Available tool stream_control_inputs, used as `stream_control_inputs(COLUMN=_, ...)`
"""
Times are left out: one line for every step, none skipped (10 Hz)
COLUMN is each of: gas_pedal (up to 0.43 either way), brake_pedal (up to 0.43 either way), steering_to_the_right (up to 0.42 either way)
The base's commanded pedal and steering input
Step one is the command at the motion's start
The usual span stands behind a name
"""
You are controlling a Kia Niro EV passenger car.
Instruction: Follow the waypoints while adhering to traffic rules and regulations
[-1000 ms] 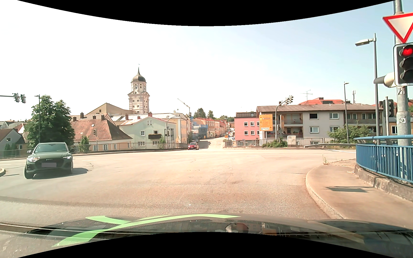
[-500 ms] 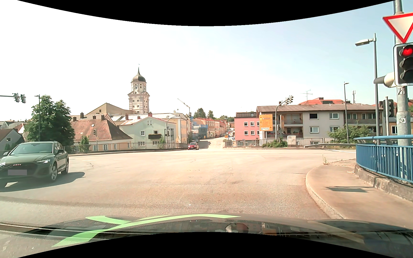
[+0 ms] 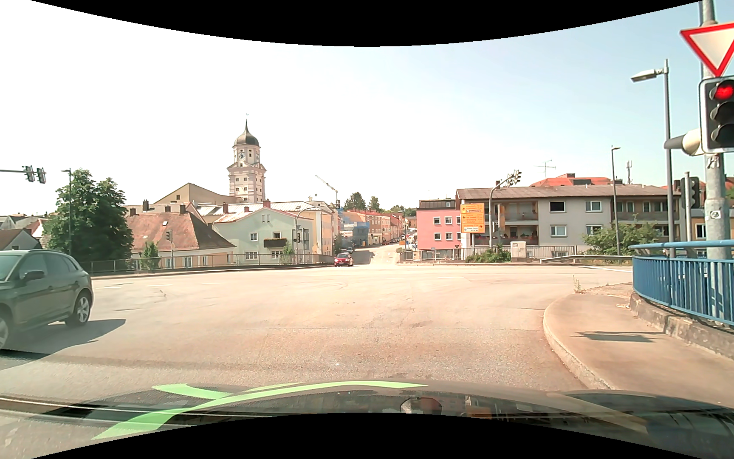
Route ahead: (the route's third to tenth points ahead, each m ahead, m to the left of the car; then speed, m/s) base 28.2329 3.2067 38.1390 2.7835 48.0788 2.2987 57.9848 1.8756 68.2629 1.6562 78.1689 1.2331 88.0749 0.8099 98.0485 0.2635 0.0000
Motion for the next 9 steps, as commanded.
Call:
stream_control_inputs(gas_pedal=0.000, brake_pedal=0.280, steering_to_the_right=-0.007)
stream_control_inputs(gas_pedal=0.000, brake_pedal=0.280, steering_to_the_right=-0.007)
stream_control_inputs(gas_pedal=0.000, brake_pedal=0.280, steering_to_the_right=-0.007)
stream_control_inputs(gas_pedal=0.000, brake_pedal=0.280, steering_to_the_right=-0.007)
stream_control_inputs(gas_pedal=0.000, brake_pedal=0.280, steering_to_the_right=-0.007)
stream_control_inputs(gas_pedal=0.000, brake_pedal=0.280, steering_to_the_right=-0.008)
stream_control_inputs(gas_pedal=0.000, brake_pedal=0.280, steering_to_the_right=-0.008)
stream_control_inputs(gas_pedal=0.000, brake_pedal=0.287, steering_to_the_right=-0.008)
stream_control_inputs(gas_pedal=0.000, brake_pedal=0.280, steering_to_the_right=-0.008)
